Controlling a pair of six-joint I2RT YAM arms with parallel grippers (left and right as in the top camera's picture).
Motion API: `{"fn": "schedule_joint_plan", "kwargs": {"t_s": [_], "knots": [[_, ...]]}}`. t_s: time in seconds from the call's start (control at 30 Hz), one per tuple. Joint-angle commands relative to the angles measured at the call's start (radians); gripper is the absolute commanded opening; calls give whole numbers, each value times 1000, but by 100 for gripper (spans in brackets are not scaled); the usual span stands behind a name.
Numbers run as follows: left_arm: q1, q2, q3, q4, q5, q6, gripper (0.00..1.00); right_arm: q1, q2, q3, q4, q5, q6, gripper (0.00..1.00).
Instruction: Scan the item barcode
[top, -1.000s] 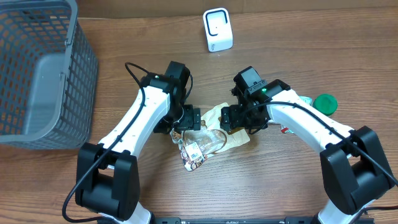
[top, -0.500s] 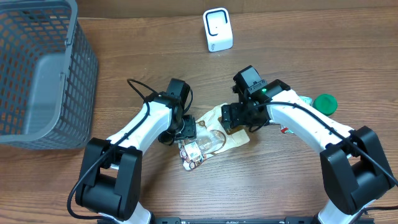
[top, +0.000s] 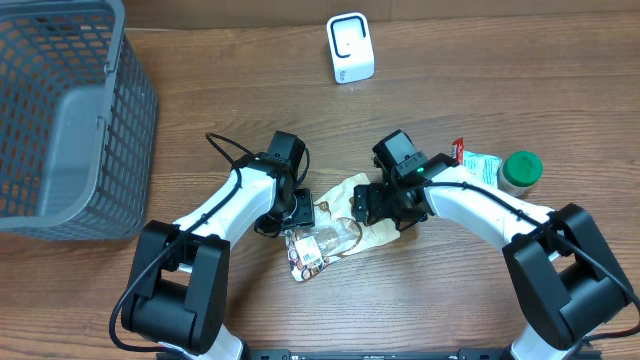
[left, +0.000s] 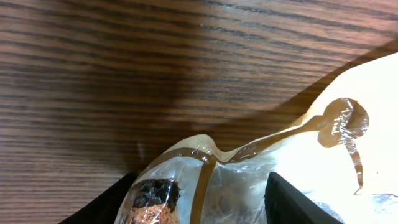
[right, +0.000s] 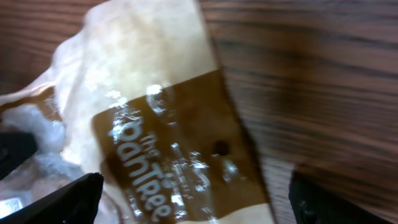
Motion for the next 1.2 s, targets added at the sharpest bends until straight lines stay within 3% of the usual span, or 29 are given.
{"fn": "schedule_joint_plan", "kwargs": {"t_s": [0.0,0.3,0.5,0.7,0.8,0.93,1.03,1.17], "knots": [[3,-10,-14,10,14,-11,56,34,8,-57,42,-136,40,97],[3,-10,-14,18,19,-11,56,95,8,-60,84,-200,102,95],[3,-10,-14,28,32,-11,59,101,8,-60,121,-266,102,69],[3,-10,-14,34,32,-11,73,101,8,-60,152,-312,94,64],[3,-10,-14,35,32,-11,77,101,8,-60,161,-318,94,52],[3,-10,-14,36,32,-10,80,101,8,-59,171,-317,93,44],[4,-10,-14,39,31,-10,84,101,7,-56,172,-318,66,30],[4,-10,-4,39,32,-2,87,101,5,-53,172,-319,54,26]]}}
